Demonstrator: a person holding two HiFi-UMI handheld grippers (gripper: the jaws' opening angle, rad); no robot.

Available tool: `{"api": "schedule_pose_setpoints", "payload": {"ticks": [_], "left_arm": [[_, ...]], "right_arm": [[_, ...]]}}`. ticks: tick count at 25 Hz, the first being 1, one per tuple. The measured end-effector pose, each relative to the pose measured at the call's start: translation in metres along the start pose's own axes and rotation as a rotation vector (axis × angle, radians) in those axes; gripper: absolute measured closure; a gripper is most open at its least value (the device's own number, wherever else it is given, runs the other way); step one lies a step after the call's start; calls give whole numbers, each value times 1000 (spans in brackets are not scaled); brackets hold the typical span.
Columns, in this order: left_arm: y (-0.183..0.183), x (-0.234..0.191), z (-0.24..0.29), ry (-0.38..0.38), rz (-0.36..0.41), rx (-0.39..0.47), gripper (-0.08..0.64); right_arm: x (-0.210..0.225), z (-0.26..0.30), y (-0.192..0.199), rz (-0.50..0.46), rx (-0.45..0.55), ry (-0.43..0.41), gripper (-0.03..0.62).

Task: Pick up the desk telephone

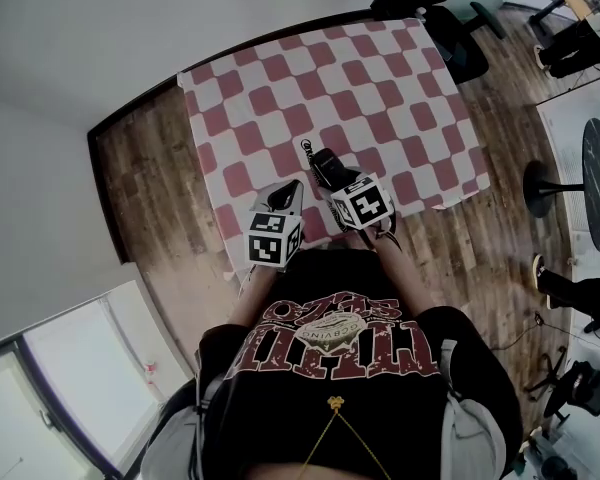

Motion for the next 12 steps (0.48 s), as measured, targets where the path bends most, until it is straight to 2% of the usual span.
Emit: {"api": "schedule_pose_setpoints", "payload": {"ticks": [12], "left_arm": [[1, 4, 9, 10, 10, -10, 552]], "right_arm": [[-11, -26, -16, -27, 30, -10, 304]]}}
Point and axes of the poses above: the fingertips, and each gripper's own axes: z forward along the fingers, x to its right, y out of its underside, the point moved 7 cm from there along -z, backward along the fingers, and after that the axes turned 1 degree about -z, right-handed, at the moved point
